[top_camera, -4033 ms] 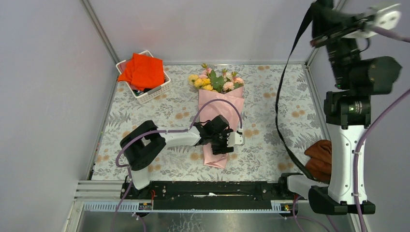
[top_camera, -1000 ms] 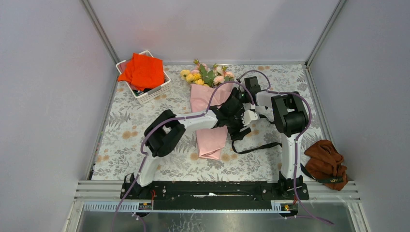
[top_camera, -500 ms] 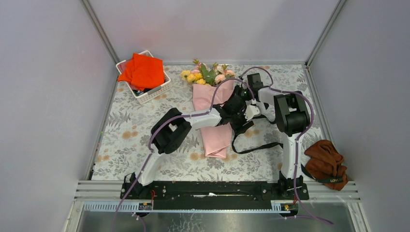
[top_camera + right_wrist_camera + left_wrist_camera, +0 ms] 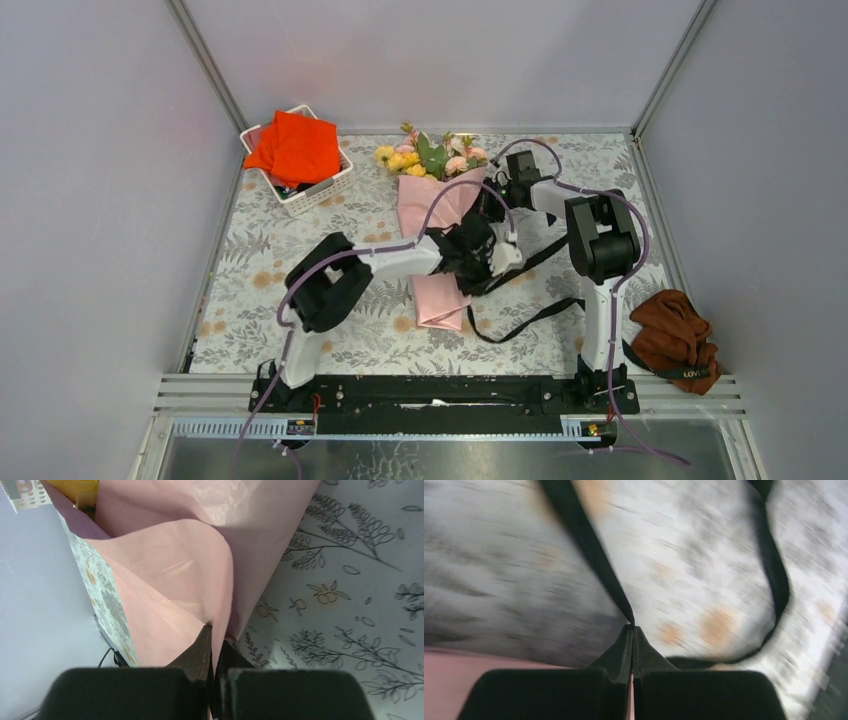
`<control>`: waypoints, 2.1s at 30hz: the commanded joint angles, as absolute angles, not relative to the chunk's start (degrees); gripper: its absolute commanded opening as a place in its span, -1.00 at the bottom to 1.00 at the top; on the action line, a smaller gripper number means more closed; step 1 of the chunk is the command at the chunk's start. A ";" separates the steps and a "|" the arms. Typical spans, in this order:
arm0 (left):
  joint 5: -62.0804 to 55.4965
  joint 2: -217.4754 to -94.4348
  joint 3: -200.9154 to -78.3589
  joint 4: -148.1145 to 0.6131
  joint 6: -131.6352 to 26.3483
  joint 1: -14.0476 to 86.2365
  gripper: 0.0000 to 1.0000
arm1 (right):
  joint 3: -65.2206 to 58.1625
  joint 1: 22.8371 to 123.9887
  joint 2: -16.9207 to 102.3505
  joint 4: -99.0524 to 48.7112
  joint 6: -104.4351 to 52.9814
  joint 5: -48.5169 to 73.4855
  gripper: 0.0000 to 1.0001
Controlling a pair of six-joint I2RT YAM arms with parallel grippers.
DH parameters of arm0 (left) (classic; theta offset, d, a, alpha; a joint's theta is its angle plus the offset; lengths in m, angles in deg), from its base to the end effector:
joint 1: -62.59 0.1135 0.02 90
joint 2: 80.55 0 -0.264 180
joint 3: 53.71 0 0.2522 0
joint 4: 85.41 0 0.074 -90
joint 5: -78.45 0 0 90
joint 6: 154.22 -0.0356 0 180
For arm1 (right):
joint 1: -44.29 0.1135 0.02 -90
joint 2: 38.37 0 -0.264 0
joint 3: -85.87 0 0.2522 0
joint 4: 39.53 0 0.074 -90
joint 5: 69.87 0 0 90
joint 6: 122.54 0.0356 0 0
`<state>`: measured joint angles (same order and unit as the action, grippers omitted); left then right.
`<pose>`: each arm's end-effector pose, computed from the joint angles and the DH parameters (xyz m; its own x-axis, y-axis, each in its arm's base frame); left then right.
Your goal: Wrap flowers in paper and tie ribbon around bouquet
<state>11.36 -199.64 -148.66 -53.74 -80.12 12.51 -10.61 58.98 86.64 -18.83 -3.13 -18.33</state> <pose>0.2708 -0.3452 0.1527 -0.2785 0.7261 -0.6287 0.9598 0.2333 -0.1557 0.4389 0.1380 0.1321 -0.9286 0.1541 -0.3376 -0.1555 0.6644 0.7310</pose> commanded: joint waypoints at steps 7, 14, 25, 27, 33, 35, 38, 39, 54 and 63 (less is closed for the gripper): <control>25.98 -181.49 -134.54 -22.43 -102.76 -1.11 -1.00 | -16.19 59.67 78.98 -14.71 2.35 -18.25 -1.00; 18.84 -173.27 -121.71 -15.74 -110.26 11.12 -1.00 | -21.39 59.41 77.46 -8.50 0.66 -17.23 -1.00; 7.16 -172.82 -115.62 -21.24 -114.79 42.46 -1.00 | -24.25 58.70 78.54 -7.08 2.38 -17.80 -1.00; 7.91 -175.74 -119.43 -26.58 -108.45 50.22 -1.00 | -24.00 58.74 78.24 -7.04 2.34 -17.52 -1.00; 23.06 -181.52 -128.67 -42.77 -82.94 61.15 -1.00 | -22.49 58.78 77.32 -7.36 3.42 -18.04 -1.00; 24.06 -182.28 -128.50 -50.11 -74.30 61.23 -1.00 | -21.69 58.81 76.51 -7.41 3.68 -18.45 -1.00; 21.39 -182.73 -128.43 -58.41 -59.45 62.31 -1.00 | -20.15 58.79 74.71 -7.37 3.53 -18.26 -1.00; 20.78 -182.03 -127.57 -61.64 -54.83 63.88 -1.00 | -19.77 58.79 74.18 -7.14 3.24 -17.95 -1.00; 14.25 -165.81 -114.41 -65.63 -56.10 71.24 0.31 | -13.62 59.41 71.94 -8.75 3.38 -17.82 -1.00; 17.77 -170.81 -130.81 -44.29 -97.99 53.11 0.44 | -7.79 59.93 68.23 -10.34 2.34 -15.40 -1.00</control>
